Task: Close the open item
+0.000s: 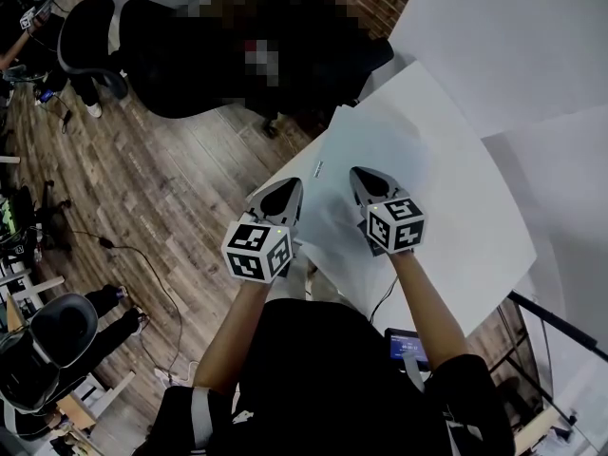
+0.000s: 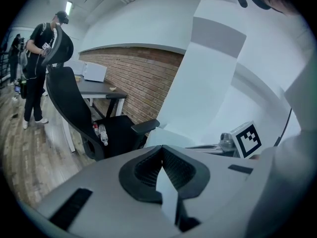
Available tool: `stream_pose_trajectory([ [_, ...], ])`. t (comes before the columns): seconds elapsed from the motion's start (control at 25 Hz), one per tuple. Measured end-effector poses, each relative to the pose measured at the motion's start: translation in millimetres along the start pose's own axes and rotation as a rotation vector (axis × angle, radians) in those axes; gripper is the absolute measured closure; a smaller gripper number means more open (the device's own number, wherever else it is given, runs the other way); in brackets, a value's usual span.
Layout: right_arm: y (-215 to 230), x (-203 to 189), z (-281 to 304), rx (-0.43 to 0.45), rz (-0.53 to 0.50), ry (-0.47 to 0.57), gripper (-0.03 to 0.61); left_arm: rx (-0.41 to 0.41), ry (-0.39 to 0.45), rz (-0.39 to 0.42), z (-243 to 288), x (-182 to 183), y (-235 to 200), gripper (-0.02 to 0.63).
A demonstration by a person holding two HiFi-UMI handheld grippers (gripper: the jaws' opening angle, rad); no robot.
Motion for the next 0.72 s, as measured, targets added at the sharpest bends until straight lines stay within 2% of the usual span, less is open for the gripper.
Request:
stream_pose_trajectory([
  [0.72,-5,-7,15,0.036,-0.003,-0.020,0.540,0.014,-0.017,-0.013,6,-7,-3,0.600],
])
Point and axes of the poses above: the fingertips, and each gripper's own axes: z forward along the fingers, y to its right, x out of its top, the point moved 5 cm from there along -z, backward along the fingers, and after that the axes turned 4 degrees about y, right-handed, at the moved point
